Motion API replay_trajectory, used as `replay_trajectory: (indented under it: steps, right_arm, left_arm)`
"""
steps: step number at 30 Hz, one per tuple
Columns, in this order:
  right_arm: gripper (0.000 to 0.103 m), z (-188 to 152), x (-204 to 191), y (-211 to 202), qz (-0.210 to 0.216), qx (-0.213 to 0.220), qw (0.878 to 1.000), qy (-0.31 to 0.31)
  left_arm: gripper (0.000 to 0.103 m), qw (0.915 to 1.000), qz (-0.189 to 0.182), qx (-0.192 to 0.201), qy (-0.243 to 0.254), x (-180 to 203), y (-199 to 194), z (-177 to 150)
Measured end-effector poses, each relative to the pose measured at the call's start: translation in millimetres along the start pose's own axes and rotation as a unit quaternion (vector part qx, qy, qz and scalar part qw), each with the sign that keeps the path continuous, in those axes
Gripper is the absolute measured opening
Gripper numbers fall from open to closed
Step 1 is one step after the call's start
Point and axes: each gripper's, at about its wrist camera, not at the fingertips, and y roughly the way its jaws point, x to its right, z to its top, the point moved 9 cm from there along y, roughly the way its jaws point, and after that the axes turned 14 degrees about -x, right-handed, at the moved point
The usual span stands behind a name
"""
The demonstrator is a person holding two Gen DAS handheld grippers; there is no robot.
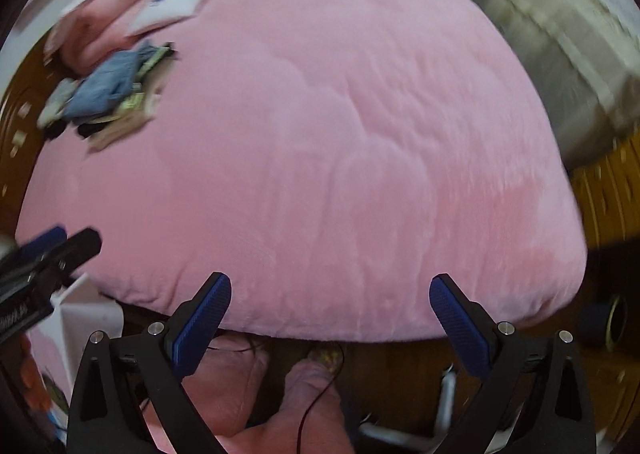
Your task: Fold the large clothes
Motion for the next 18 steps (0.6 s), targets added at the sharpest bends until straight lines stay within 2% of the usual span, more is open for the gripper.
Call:
replay_trajectory:
  steps: [2, 5, 9, 11, 13, 15, 18]
  right_arm:
    - [0.101, 11, -10, -26, 0.001, 0.002, 1.000, -0.027]
    - [0.101, 21, -22, -72, 0.014, 0.007, 0.999, -0.029]
    - [0.102, 19, -32, -111, 0.013, 0.026, 0.999, -0.023]
    - [0.102, 6, -41, -125, 0.007, 0.027, 0.999, -0.018]
    - [0.102, -10, -47, -120, 0.007, 0.022, 1.000, -0.012]
    - [0.102, -32, -59, -113, 0.027, 0.014, 1.000, -0.004]
    - [0.103, -49, -70, -101, 0.031, 0.016, 0.999, 0.002]
  left_arm:
    - [0.081, 0.9999, -0.003, 0.013, -0.006, -2, -21, 6]
    - [0.081, 0.9990, -0.015, 0.037, -0.018, -2, -54, 9]
    - [0.081, 0.9977, -0.031, 0.054, -0.027, 2, -83, -2]
    - [0.081, 0.9975, -0.035, 0.057, -0.021, 5, -85, -10]
    - [0.081, 0.9979, -0.011, 0.063, -0.015, 5, -81, -19]
    - [0.081, 0.9968, 0.029, 0.075, -0.005, 3, -74, -31]
    - [0.080, 0.9943, 0.042, 0.098, -0.005, -2, -66, -48]
